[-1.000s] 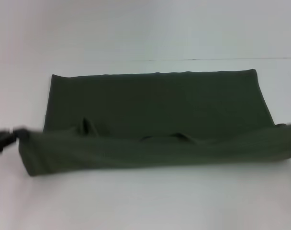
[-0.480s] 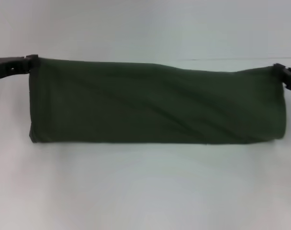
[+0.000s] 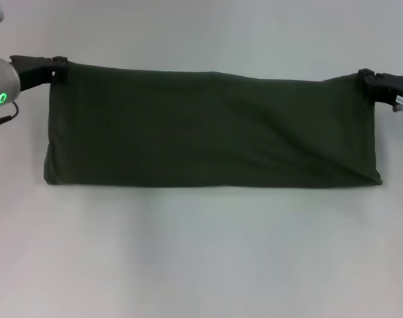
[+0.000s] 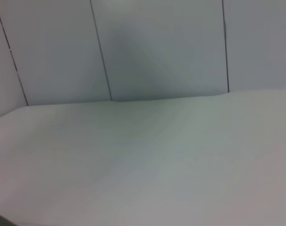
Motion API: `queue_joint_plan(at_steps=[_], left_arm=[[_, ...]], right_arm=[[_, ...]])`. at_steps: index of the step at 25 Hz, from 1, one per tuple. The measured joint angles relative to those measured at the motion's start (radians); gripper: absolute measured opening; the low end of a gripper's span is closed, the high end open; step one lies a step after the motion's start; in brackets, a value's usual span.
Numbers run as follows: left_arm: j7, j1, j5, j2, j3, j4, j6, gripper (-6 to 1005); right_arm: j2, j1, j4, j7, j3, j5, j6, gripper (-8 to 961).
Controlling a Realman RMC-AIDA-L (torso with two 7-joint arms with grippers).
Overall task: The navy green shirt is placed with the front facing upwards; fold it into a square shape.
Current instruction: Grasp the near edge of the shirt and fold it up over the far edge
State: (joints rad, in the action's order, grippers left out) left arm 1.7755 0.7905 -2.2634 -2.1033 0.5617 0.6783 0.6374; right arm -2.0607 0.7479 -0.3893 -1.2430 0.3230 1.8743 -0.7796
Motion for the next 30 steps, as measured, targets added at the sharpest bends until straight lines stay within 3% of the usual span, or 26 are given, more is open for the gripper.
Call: queue_joint_plan(at_steps=[6, 20, 26, 29, 30], left_arm=[[-0.001, 0.014, 0.014, 0.0, 0.013, -0.024, -0.081, 0], [-0.001, 0.02, 0.02, 0.004, 0.015, -0.053, -0.111, 1], [0.002, 0.021, 0.02, -0.003, 0.015, -0.058, -0.144, 0], [0.011, 0.023, 0.024, -0.003, 0.01, -0.059, -0.16, 70], [0.012, 0.024, 0.032, -0.003, 0.008, -0.059, -0.172, 113]], right_arm=[[0.001, 0.02, 0.003, 0.012, 0.0, -0.007, 0.04, 68], [-0.002, 0.036, 0.024, 0.062, 0.004, -0.016, 0.089, 94], [-0.002, 0.039, 0.03, 0.063, 0.06, -0.015, 0.129, 105], [-0.002, 0.04, 0.022, 0.057, 0.062, -0.018, 0.156, 110], [-0.002, 0.04, 0.019, 0.057, 0.062, -0.023, 0.165, 159]])
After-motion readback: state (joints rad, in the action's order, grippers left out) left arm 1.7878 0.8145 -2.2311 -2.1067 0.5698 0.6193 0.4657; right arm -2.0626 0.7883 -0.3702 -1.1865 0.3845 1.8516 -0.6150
